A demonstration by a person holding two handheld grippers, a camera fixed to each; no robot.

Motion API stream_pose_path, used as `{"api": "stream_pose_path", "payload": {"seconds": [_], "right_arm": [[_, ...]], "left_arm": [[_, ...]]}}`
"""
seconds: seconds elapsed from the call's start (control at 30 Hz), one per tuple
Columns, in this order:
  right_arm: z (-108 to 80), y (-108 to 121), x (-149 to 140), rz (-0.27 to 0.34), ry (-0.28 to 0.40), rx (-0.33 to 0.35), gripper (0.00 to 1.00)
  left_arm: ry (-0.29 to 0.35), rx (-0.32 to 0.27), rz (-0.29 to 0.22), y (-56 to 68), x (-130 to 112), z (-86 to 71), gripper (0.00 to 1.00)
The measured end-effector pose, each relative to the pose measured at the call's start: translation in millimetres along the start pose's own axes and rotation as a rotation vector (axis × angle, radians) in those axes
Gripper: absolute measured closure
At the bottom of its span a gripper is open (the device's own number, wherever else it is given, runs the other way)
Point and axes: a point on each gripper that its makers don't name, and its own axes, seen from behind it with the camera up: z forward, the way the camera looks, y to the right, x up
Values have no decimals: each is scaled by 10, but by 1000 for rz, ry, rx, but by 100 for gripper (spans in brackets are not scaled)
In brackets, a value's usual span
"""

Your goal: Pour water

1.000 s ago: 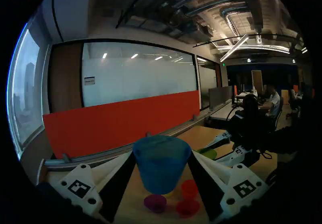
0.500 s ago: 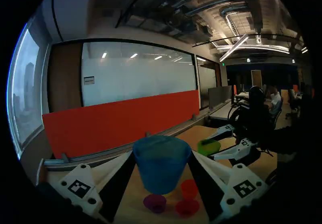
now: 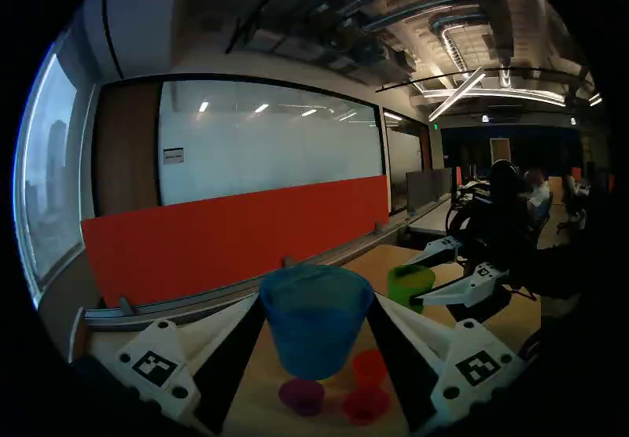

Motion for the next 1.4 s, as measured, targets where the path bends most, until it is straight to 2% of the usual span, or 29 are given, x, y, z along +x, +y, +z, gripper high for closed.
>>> {"api": "stream_pose_path", "payload": {"seconds": [0.37, 0.5, 0.7, 1.1, 1.4], "right_arm": [[44, -141, 50, -3, -1, 42, 7], [55, -199, 53, 0, -2, 60, 7], [90, -302, 57, 1, -7, 87, 7], [173, -533, 114, 2, 0, 140, 7], [224, -686, 141, 1, 4, 168, 7]], "left_arm": [[8, 7, 14, -42, 33, 26, 13], [11, 16, 36, -69, 57, 23, 13], [15, 37, 104, -111, 123, 23, 13], [35, 54, 229, -68, 338, 72, 13], [53, 68, 346, -42, 433, 98, 13]]}}
